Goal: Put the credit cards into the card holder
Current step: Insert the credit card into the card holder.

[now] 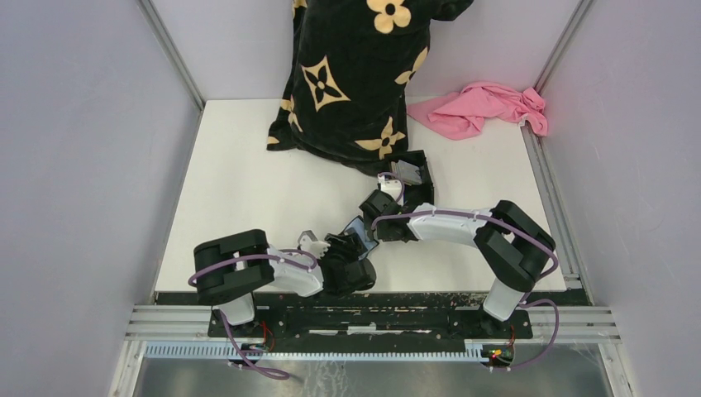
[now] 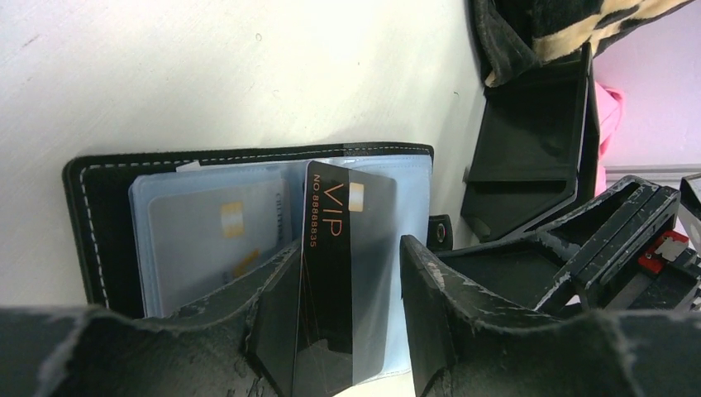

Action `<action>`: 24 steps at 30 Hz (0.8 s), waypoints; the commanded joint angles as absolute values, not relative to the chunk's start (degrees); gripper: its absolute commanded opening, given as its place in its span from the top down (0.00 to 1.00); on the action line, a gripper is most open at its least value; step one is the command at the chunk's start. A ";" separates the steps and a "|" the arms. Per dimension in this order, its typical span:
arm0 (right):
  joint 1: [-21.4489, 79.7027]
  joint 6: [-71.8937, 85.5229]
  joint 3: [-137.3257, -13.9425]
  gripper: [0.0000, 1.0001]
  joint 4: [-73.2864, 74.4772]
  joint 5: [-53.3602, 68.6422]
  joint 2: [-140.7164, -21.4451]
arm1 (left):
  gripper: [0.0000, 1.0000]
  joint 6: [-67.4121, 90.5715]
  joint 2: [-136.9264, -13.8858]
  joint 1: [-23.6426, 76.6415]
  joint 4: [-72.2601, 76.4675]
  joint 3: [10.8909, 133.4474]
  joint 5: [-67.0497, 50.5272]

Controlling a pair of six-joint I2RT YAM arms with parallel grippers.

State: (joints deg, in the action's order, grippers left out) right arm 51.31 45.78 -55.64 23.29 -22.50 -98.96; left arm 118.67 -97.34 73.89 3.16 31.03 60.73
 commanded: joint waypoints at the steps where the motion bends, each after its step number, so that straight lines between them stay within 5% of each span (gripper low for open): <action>1: 54.69 44.88 -51.82 0.00 33.03 -10.26 -101.25 | 0.46 131.60 -102.69 76.61 -18.05 29.21 34.33; 24: 54.58 44.41 -52.78 0.00 35.84 -14.24 -95.24 | 0.55 127.38 -99.95 76.72 -29.04 34.92 33.99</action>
